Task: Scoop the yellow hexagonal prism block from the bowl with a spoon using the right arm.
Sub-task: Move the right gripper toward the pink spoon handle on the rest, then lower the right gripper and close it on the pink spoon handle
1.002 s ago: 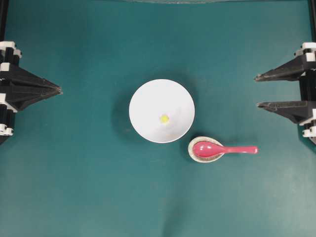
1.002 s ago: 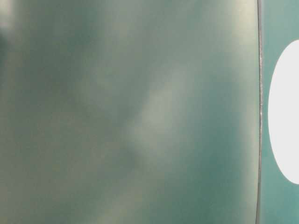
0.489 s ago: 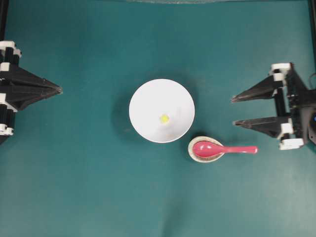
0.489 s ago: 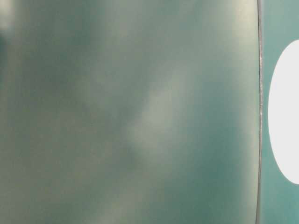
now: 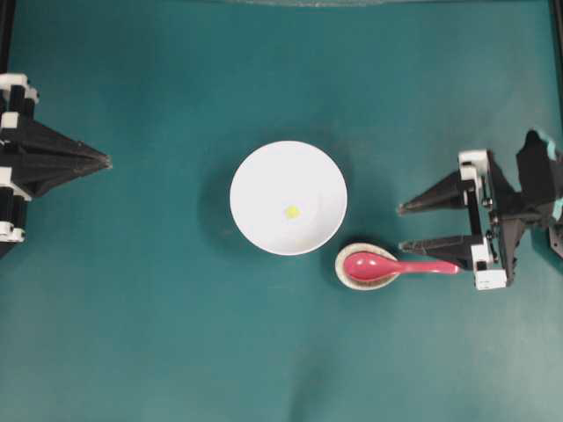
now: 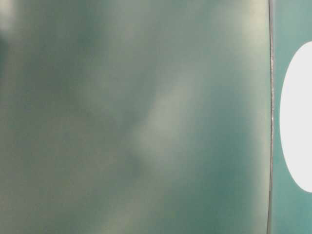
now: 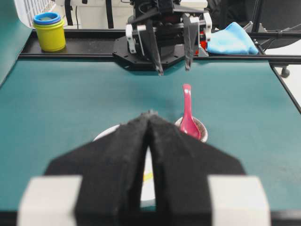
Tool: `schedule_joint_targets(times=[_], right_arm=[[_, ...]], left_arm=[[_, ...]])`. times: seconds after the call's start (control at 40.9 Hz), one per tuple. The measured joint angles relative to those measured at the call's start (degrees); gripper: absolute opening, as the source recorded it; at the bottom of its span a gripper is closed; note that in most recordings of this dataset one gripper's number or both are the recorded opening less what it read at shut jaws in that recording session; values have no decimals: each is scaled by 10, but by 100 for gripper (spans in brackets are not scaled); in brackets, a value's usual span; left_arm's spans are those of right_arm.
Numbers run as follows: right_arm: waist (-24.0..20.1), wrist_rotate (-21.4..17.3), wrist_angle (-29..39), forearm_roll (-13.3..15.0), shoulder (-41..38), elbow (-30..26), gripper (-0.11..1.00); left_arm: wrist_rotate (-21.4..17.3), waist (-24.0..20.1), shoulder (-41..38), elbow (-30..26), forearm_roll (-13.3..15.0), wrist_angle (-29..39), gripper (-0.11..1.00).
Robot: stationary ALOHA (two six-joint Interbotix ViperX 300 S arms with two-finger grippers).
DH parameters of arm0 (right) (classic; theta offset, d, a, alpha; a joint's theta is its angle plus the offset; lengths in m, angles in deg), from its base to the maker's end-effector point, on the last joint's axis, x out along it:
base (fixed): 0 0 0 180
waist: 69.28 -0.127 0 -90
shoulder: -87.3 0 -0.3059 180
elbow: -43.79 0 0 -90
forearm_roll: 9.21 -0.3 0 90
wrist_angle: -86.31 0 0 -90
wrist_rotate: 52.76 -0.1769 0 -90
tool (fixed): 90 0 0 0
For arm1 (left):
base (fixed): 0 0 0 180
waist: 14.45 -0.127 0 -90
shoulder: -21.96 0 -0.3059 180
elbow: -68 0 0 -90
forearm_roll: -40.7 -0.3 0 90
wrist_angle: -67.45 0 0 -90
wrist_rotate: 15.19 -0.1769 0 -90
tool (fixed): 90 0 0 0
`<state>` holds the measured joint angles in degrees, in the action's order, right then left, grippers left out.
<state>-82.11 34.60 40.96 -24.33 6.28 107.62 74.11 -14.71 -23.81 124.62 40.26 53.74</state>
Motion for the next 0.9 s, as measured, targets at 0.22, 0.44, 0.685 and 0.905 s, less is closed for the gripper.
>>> schedule_joint_targets(times=[0.22,0.44,0.685,0.905], right_arm=[[-59,0,-62,-66,-58,12,61],[-105,-1,-91,-112,-122,5,61],[-147,0,-104,-153,-172,-2,61],[-182,0,-120,-184,-192,4,61]], left_arm=[[0,1,1,0,0,4,1],[-1,0,0,-1,0,4,1],[-1,0,0,0,0,4,1],[-1,0,1,-1,0,4,1]])
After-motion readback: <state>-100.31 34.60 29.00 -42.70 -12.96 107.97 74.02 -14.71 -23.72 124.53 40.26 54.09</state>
